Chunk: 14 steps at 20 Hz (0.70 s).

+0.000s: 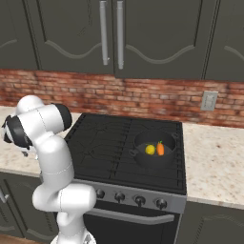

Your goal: Put the lemon and carrot in the pot. Retrieve the spatula and lightly stir the vegetables in the pot.

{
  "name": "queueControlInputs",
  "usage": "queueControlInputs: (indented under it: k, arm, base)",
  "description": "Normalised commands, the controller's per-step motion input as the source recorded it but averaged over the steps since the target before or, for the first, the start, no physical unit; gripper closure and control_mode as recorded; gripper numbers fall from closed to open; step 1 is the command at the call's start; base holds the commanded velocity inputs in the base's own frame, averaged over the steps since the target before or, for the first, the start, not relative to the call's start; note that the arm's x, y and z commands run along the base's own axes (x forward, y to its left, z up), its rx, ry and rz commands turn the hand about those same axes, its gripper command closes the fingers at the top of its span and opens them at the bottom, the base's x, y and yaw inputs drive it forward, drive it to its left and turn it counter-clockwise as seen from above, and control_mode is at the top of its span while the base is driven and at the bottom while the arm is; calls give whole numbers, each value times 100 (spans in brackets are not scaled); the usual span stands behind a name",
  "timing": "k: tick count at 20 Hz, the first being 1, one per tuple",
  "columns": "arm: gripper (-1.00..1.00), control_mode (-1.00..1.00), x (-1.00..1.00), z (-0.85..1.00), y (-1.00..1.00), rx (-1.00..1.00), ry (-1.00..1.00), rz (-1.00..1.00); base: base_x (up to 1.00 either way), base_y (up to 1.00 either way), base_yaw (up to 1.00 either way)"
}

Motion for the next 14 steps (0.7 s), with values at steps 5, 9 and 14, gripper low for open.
queueControlInputs:
  k: [5, 9, 14]
  arm:
    - [100, -100, 0, -3, 0, 0, 0, 0]
    - [100, -100, 0, -2, 0, 0, 0, 0]
    - [100, -100, 0, -2, 0, 0, 0, 0]
  base:
    - [0, 0, 0]
    - [0, 0, 0]
    - [0, 0, 0]
